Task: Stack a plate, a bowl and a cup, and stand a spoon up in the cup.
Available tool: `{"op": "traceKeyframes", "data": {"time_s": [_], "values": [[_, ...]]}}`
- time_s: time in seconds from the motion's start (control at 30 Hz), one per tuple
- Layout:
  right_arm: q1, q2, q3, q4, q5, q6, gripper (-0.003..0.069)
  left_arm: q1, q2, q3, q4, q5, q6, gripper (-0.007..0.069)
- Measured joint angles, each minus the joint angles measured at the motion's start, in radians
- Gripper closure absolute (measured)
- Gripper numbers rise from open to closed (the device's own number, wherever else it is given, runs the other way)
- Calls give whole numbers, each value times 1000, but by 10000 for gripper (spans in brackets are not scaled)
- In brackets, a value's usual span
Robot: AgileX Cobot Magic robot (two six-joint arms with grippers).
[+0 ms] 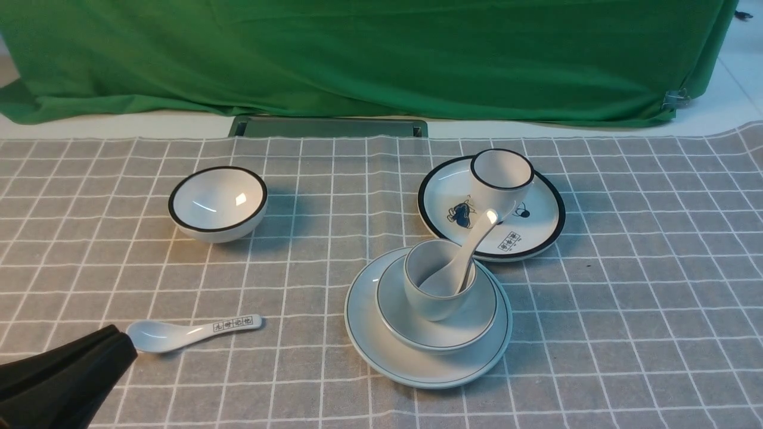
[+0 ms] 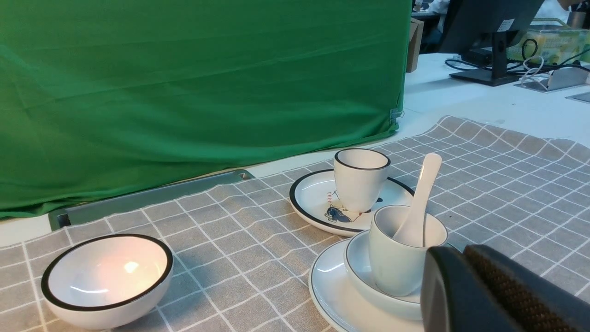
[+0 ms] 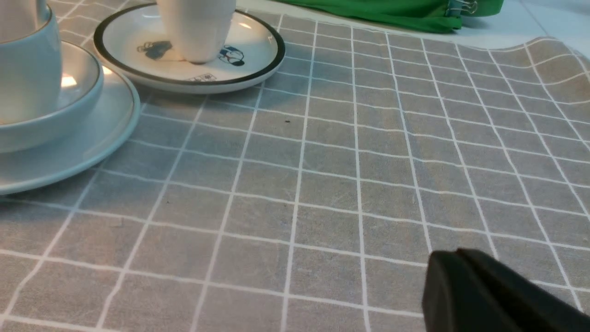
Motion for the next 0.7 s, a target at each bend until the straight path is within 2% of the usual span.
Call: {"op": "traceKeyframes", "data": {"time_s": [0.7], "values": [[0, 0, 0, 0, 0, 0, 621, 0, 0, 0, 0, 0, 2, 610]]}}
